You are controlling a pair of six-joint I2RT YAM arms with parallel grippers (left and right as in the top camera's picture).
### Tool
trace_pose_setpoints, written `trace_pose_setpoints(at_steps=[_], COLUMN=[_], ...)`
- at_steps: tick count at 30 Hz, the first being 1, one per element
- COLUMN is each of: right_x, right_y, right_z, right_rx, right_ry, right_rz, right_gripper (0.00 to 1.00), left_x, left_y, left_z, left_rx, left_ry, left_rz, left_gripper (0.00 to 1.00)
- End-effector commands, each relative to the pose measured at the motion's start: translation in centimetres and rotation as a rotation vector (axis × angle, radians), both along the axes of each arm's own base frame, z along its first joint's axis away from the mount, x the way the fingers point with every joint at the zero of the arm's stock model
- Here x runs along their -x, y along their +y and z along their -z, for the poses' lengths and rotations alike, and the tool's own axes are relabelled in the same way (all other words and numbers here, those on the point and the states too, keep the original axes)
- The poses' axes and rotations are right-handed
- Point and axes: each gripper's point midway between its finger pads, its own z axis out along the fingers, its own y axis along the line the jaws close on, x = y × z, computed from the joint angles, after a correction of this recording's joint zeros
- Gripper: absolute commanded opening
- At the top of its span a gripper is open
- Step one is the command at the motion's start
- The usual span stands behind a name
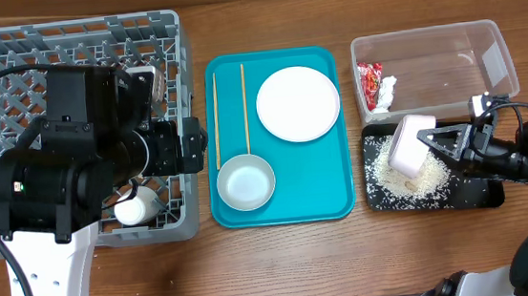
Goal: Sort waste into correct bins and load items into the dishwasher
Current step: 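Tip the bowl over the black tray to pour out the rice, then set the empty white bowl back on the teal tray with the right gripper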
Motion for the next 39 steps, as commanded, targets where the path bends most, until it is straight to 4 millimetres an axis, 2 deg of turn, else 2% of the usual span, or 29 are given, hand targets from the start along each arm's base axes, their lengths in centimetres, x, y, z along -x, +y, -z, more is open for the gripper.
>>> trace_pose_setpoints(at_steps=[1,3,4,5,6,7,9,11,12,13,14,16,21,22,23,25,26,27,30,34,36,37,39], right_x=[-0.1,0.0,-0.1,0.1,0.4,0.1,-0.2,-0.1,-0.4,-0.3,0.0,1.0,3.8,4.5,4.7,4.1,3.1,2.6,1.5,-0.2,-0.4,-0.3,-0.6], right_y=[-0.2,-0.4,-0.5,-0.3,0.0,-0.5,-0.9,-0.8,-1.1,-0.9,-0.6,0.5,5.3,6.8,7.5,8.0,7.8,9.1,13.8,16.2,17.6,18.3,18.6], right_z=[-0.4,0.5,0.5,-0.2,-0.6,0.3,0.2,0.4,0.8,0.4,0.0,-0.5,-1.5,-1.4,-1.0,2.1,4.5,5.5,5.9,7.6,9.2,10.8,12.7], right_rx=[0.009,0.094,0.024,0.001,0.050,0.089,-0.004,0.103,0.108,0.051,0.057,0.131,0.256,0.292,0.322,0.499,0.684,0.796,0.910,1.183,1.245,1.273,1.308], right_ry=[-0.063,-0.143,-0.013,-0.016,-0.129,-0.137,0.020,-0.119,-0.088,-0.008,-0.023,-0.102,-0.161,-0.157,-0.127,0.110,0.251,0.254,0.142,-0.021,-0.058,-0.065,-0.072], right_rz=[0.009,-0.025,0.005,0.010,-0.013,-0.017,0.030,-0.016,-0.011,0.009,-0.005,-0.087,-0.329,-0.397,-0.424,-0.405,-0.326,-0.311,-0.302,-0.230,-0.258,-0.310,-0.357], right_gripper=[0.04,0.04,0.04,0.04,0.04,0.04,0.04,0.04,0.04,0.04,0.04,0.04,0.04,0.04,0.04,0.04,0.04,0.04,0.04,0.08,0.08,0.08,0.10], left_x=[-0.2,-0.2,-0.2,-0.2,-0.2,-0.2,-0.2,-0.2,-0.2,-0.2,-0.2,-0.2,-0.2,-0.2,-0.2,-0.2,-0.2,-0.2,-0.2,-0.2,-0.2,-0.2,-0.2], left_y=[0.1,0.1,0.1,0.1,0.1,0.1,0.1,0.1,0.1,0.1,0.1,0.1,0.1,0.1,0.1,0.1,0.1,0.1,0.1,0.1,0.1,0.1,0.1], left_z=[-0.3,-0.3,-0.3,-0.3,-0.3,-0.3,-0.3,-0.3,-0.3,-0.3,-0.3,-0.3,-0.3,-0.3,-0.3,-0.3,-0.3,-0.3,-0.3,-0.3,-0.3,-0.3,-0.3], left_rx=[-0.001,-0.001,-0.001,-0.001,-0.001,-0.001,-0.001,-0.001,-0.001,-0.001,-0.001,-0.001,-0.001,-0.001,-0.001,-0.001,-0.001,-0.001,-0.001,-0.001,-0.001,-0.001,-0.001], left_ry=[-0.011,-0.011,-0.011,-0.011,-0.011,-0.011,-0.011,-0.011,-0.011,-0.011,-0.011,-0.011,-0.011,-0.011,-0.011,-0.011,-0.011,-0.011,-0.011,-0.011,-0.011,-0.011,-0.011], left_rz=[-0.008,-0.008,-0.008,-0.008,-0.008,-0.008,-0.008,-0.008,-0.008,-0.008,-0.009,-0.008,-0.008,-0.008,-0.008,-0.008,-0.008,-0.008,-0.008,-0.008,-0.009,-0.008,-0.008], left_gripper=[1.00,1.00,1.00,1.00,1.00,1.00,1.00,1.00,1.00,1.00,1.00,1.00,1.00,1.00,1.00,1.00,1.00,1.00,1.00,1.00,1.00,1.00,1.00])
